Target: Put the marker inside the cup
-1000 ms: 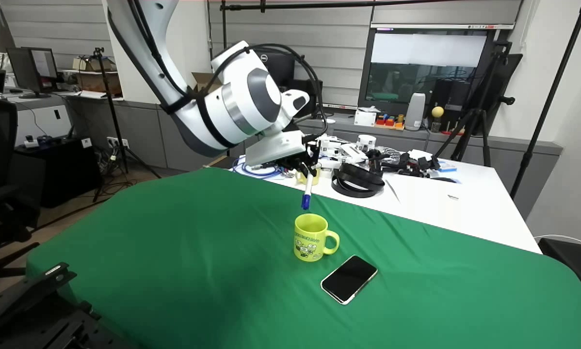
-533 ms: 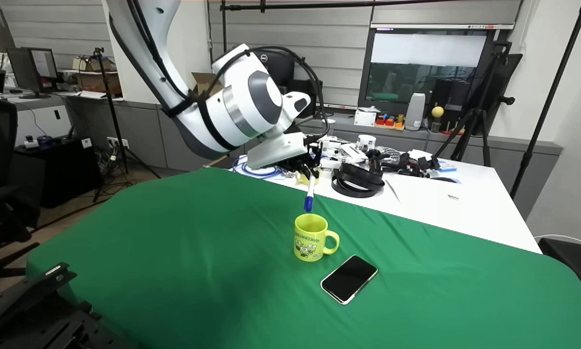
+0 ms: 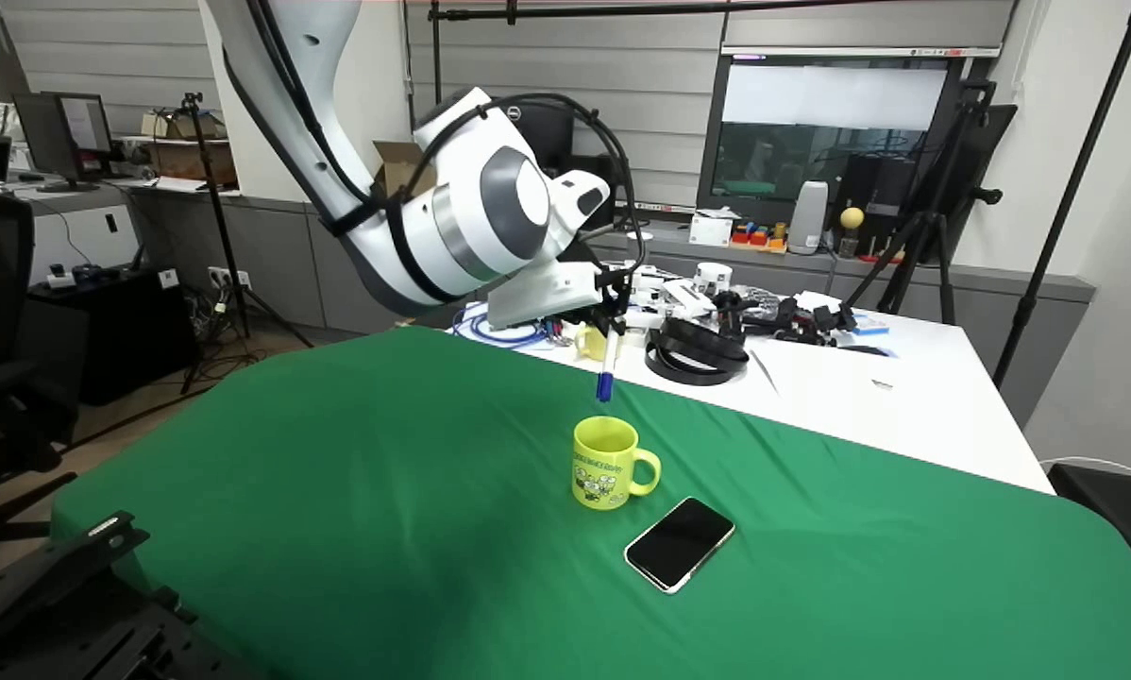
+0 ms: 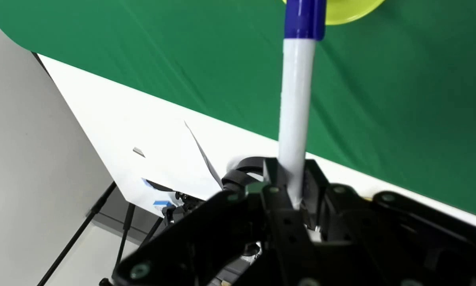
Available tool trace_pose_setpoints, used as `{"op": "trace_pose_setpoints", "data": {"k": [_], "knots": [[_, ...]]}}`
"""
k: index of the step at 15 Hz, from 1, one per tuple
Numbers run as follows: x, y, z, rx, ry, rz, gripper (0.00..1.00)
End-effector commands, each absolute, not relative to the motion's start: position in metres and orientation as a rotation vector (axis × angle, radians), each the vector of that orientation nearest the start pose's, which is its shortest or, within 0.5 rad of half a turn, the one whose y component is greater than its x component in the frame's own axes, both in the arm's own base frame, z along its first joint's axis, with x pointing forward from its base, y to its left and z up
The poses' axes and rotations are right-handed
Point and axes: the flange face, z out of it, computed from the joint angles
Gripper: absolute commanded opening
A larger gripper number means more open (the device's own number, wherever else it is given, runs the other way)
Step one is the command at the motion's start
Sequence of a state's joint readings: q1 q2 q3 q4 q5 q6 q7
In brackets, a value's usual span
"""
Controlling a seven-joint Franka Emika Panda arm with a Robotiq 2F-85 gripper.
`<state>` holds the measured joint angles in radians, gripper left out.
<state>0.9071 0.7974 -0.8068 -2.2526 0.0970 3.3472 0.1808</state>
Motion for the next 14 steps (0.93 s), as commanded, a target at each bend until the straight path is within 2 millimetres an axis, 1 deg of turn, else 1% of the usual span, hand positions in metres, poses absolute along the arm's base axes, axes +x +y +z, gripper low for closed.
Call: {"op": "trace_pose_setpoints", "data": {"k": [1,5,6,7,9,11,14], "knots": [[0.576,0.043,0.168,-3.333,-0.203,-1.167,0.04],[0.581,0.035,0.155,-3.307,-0.182,-1.261,0.04],[0.597,0.043,0.161,-3.302,-0.162,-1.275,0.04],[0.6,0.042,0.156,-3.297,-0.136,-1.284,0.04],[0.61,0.046,0.15,-3.282,-0.11,-1.307,0.04],[0.617,0.052,0.143,-3.267,-0.097,-1.322,0.04],[0.619,0.057,0.125,-3.262,-0.092,-1.305,0.04]]}}
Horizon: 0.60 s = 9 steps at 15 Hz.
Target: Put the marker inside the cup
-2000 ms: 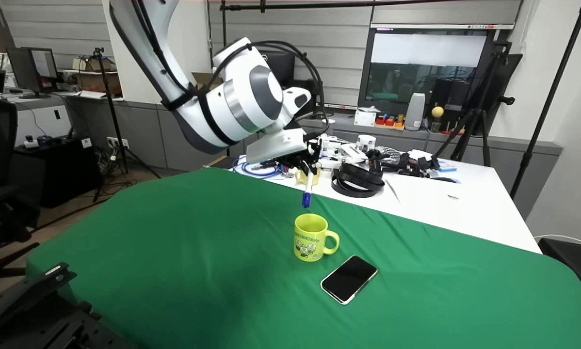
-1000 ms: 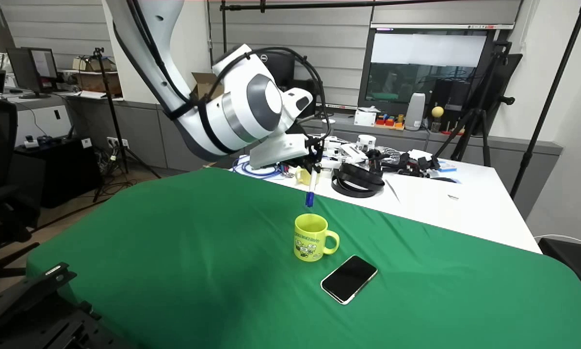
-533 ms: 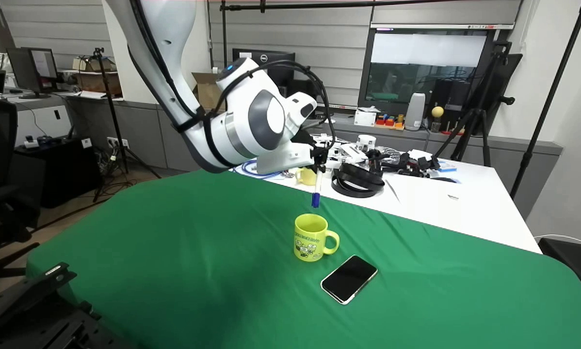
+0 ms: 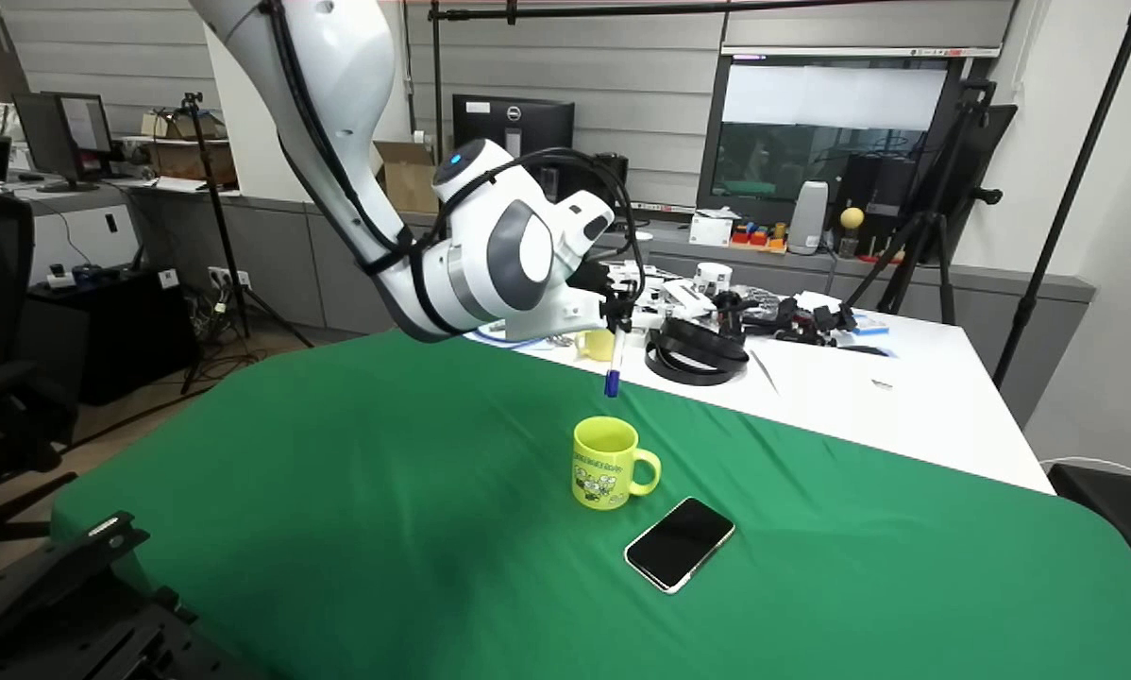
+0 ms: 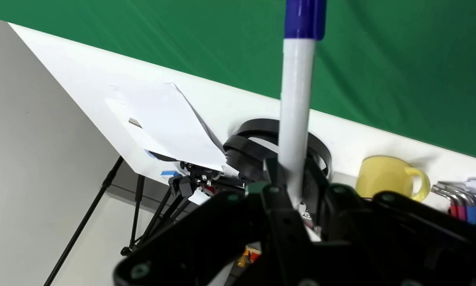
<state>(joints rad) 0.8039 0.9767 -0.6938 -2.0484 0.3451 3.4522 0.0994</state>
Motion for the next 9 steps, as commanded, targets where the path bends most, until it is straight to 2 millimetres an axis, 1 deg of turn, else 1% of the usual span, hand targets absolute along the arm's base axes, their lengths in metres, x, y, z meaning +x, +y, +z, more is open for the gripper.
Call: {"op": "trace_pose_setpoints", "data": {"k": [1,4,9], "knots": [[0.618,0.057,0.12,-3.263,-0.086,-1.294,0.04],[0.611,0.053,0.103,-3.28,-0.069,-1.243,0.04],[0.608,0.048,0.1,-3.29,-0.047,-1.23,0.04]]}}
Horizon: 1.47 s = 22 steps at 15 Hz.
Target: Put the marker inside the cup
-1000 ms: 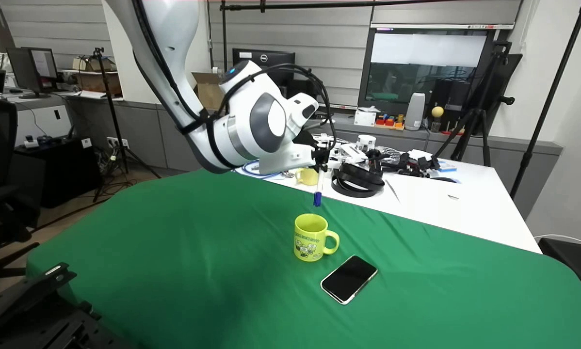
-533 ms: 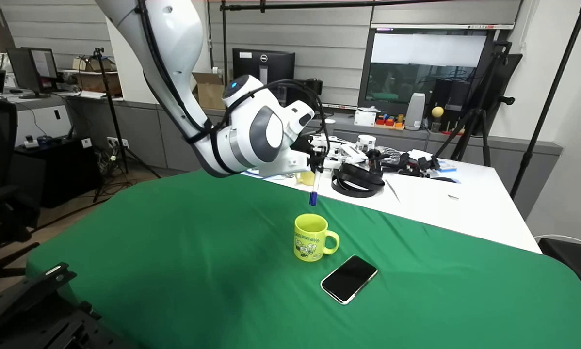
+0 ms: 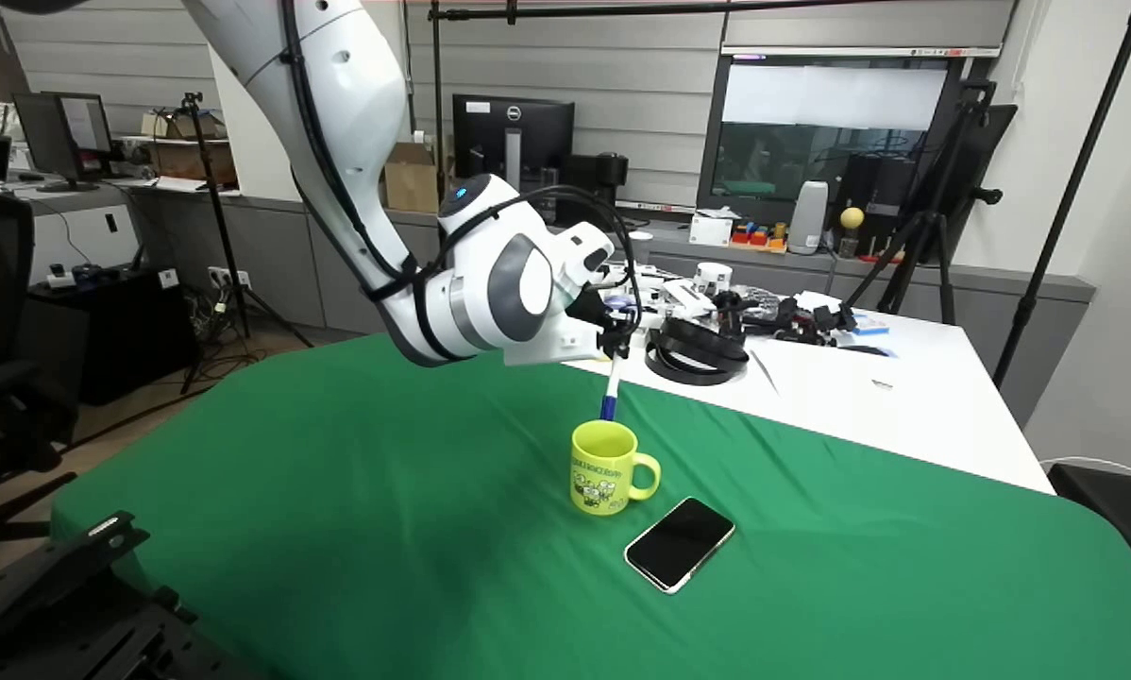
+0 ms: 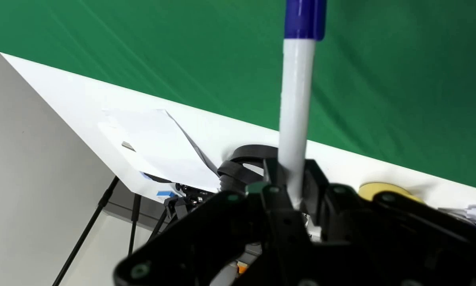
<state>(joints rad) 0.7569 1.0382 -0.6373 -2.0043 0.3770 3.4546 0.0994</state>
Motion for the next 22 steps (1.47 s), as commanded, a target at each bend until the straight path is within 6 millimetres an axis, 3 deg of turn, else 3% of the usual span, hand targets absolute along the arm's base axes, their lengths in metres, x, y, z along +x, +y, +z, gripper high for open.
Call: {"op": "trace_pose_setpoints", "data": {"k": [1,13,22], "knots": [[0.608,0.047,0.1,-3.291,-0.045,-1.228,0.04],[0.596,0.034,0.125,-3.353,0.008,-1.222,0.04],[0.581,0.047,0.122,-3.386,-0.045,-1.197,0.04]]}}
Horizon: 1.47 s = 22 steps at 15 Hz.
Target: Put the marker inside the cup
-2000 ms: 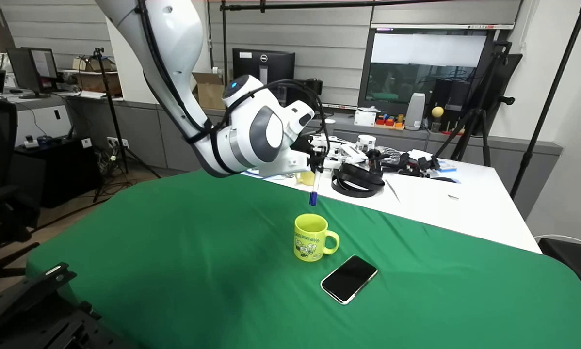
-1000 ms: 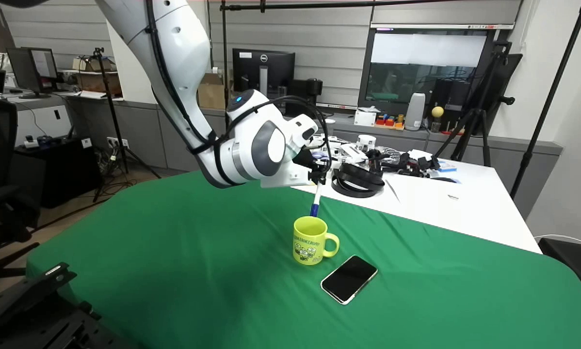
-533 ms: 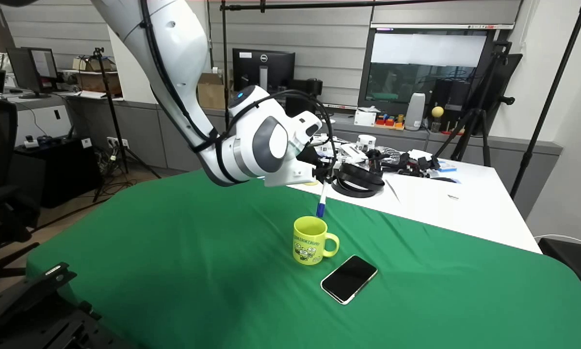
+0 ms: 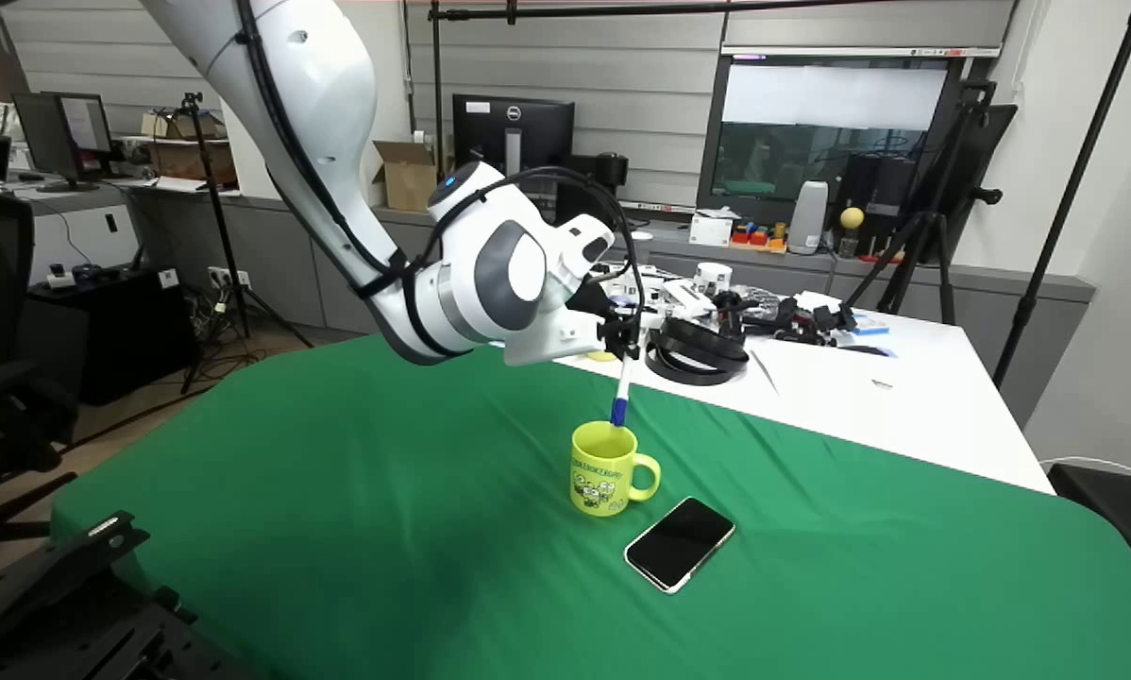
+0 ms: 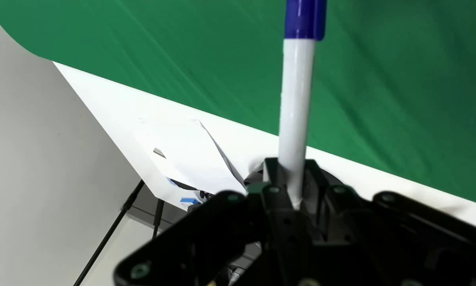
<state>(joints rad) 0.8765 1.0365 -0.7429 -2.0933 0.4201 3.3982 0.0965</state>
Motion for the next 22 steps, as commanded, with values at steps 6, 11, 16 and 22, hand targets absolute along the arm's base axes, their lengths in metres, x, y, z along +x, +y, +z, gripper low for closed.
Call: {"op": "trace_pose_setpoints", "data": {"k": [6,11,16,22], "knots": [[0.576,0.054,0.111,-3.378,-0.055,-1.176,0.04],[0.572,0.059,0.101,-3.377,-0.052,-1.131,0.04],[0.559,0.06,0.093,-3.39,-0.052,-1.069,0.04],[0.548,0.054,0.09,-3.418,-0.05,-1.029,0.43]]}}
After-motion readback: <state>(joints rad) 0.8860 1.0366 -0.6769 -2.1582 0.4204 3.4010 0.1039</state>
